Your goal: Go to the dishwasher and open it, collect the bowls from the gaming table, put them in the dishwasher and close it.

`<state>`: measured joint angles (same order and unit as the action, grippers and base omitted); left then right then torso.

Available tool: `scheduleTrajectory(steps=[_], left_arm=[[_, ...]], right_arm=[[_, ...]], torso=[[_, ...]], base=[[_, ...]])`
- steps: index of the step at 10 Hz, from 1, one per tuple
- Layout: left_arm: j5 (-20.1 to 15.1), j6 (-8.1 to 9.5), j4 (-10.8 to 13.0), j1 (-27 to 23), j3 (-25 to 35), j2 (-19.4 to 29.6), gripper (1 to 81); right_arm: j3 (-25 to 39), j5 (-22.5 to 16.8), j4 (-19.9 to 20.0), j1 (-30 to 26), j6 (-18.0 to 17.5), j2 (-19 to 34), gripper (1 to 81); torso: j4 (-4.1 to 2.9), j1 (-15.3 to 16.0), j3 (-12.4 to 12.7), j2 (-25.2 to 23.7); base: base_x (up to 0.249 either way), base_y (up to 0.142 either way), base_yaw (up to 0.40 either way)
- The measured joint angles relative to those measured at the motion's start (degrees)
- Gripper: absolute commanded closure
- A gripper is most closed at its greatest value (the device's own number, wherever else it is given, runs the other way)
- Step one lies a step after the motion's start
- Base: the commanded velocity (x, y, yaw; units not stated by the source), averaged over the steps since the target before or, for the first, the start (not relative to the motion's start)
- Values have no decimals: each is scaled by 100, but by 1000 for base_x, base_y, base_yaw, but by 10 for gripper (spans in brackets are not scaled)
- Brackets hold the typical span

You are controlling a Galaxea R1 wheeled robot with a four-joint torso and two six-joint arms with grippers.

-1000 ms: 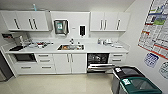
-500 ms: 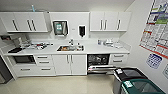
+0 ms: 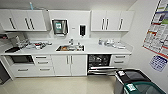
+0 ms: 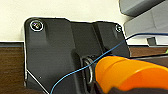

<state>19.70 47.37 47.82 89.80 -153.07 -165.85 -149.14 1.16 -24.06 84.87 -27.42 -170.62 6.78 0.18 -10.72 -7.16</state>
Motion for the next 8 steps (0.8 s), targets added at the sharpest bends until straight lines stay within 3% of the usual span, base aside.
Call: scheduleTrajectory(steps=[8], left_arm=[[6, 1, -4, 11, -5, -33, 811]], right_arm=[[21, 24, 0, -9, -2, 5, 811]], torso=[[0, -9, 0, -2]], base=[[115, 0, 0]])
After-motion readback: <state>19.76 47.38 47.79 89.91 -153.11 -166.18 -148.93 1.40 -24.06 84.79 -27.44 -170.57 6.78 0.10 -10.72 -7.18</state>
